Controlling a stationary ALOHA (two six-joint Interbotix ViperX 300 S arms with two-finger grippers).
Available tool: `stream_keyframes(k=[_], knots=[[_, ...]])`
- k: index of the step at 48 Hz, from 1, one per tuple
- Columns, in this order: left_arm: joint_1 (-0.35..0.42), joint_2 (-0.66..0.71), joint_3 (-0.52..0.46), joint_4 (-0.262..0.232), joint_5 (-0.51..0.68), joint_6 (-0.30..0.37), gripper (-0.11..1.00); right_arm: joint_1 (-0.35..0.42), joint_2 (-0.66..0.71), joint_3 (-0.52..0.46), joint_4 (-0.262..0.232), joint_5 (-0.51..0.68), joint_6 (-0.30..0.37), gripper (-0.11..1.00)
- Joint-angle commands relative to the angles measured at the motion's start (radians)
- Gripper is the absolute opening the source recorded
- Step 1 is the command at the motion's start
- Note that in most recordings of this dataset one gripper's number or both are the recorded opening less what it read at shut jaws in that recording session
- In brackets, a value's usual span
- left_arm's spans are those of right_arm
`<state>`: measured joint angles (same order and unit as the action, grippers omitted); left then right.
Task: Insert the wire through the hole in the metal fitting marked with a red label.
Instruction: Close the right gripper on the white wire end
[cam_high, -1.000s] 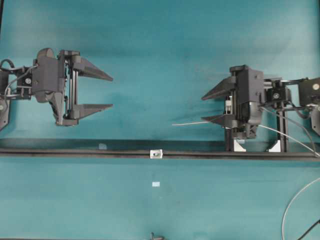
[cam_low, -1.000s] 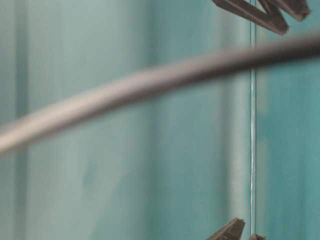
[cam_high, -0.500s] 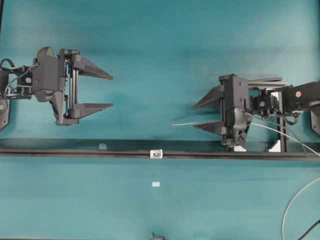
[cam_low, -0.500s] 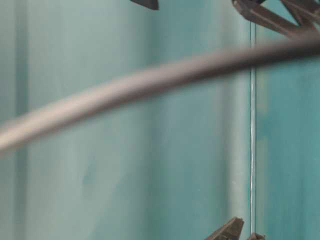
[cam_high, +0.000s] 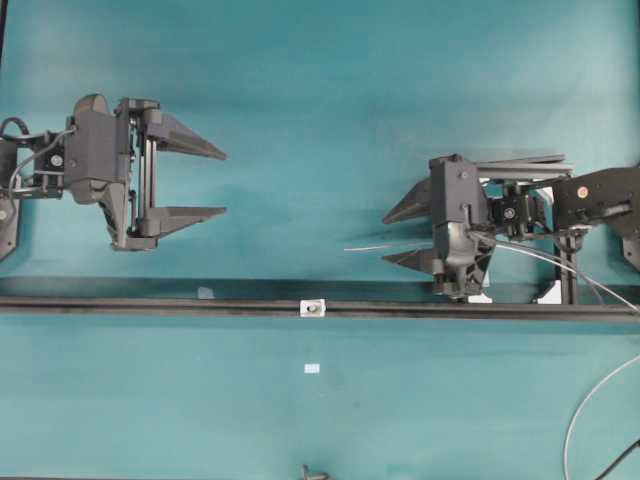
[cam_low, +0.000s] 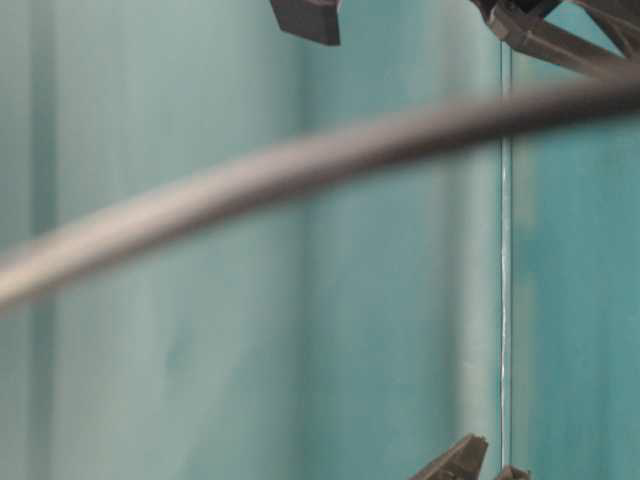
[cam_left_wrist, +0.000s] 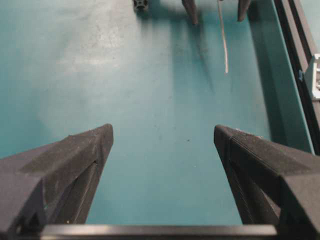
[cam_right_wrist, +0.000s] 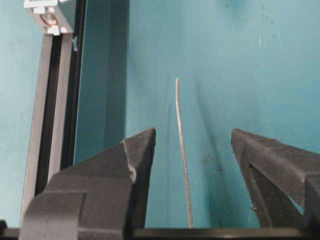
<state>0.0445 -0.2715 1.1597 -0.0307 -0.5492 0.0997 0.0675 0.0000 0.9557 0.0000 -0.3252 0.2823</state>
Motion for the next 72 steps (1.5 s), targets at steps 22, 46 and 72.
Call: stream_keyframes(k=[22,46,72], knots=[[0.003,-0.008,0.0,-0.002,-0.003,-0.008,0.52,0.005,0.029,-0.041,0.0,0.02,0.003,0.66],[0.003,-0.008,0.0,-0.002,-0.003,-0.003,0.52,0.005,0.04,-0.041,0.0,0.015,0.002,0.43],[0.003,-0.009,0.009,-0.002,-0.002,-0.003,0.52,0.005,0.051,-0.043,0.0,-0.02,0.002,0.01]])
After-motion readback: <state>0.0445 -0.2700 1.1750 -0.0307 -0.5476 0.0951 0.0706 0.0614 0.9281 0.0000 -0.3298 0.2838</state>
